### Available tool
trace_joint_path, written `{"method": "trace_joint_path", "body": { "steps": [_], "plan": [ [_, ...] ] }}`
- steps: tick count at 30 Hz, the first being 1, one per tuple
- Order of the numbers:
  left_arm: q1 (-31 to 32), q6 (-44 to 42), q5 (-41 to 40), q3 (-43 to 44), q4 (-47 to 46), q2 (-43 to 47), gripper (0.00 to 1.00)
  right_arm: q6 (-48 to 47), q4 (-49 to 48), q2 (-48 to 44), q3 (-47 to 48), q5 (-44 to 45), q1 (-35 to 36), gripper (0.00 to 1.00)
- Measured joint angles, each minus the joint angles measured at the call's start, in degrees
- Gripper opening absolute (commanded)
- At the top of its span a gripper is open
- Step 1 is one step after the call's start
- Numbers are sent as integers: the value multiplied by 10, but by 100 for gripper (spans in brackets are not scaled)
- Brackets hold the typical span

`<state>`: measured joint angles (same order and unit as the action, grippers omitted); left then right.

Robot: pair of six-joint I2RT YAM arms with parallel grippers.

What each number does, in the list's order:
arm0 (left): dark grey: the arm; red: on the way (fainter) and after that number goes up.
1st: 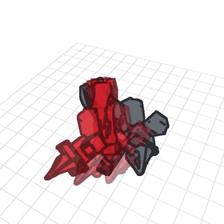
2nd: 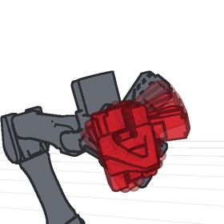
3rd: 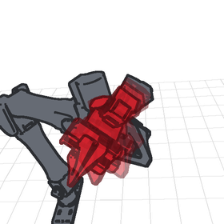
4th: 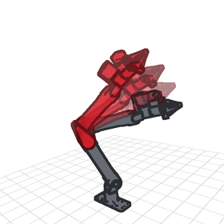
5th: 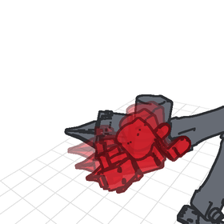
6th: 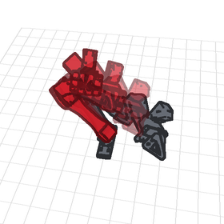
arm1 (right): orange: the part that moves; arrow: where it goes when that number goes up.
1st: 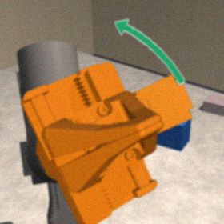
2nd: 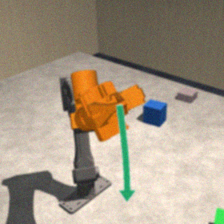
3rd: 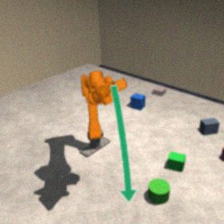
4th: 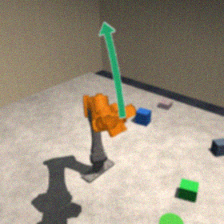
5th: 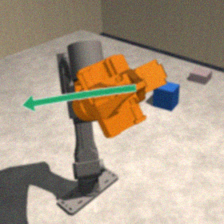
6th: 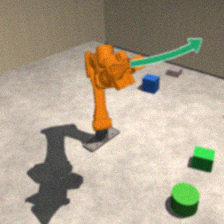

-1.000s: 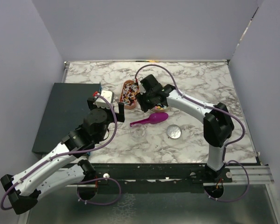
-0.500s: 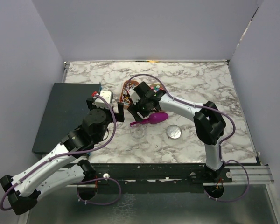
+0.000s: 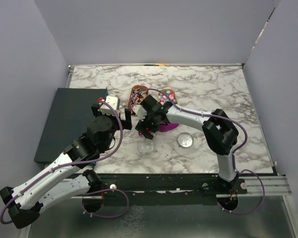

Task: Pack the candies
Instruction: Pick up the spatula from the center of the board.

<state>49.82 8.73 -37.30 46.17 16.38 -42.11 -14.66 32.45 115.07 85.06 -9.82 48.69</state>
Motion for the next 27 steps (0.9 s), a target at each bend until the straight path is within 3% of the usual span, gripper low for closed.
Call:
{"method": "trace_joint_path", "body": {
  "steps": [19, 27],
  "plan": [
    [0, 0, 0, 0, 0, 5, 99, -39, -20, 13, -4, 30, 7, 81],
    [0, 0, 0, 0, 0, 7, 99, -34, -24, 28, -3, 40, 9, 66]
  ]
}}
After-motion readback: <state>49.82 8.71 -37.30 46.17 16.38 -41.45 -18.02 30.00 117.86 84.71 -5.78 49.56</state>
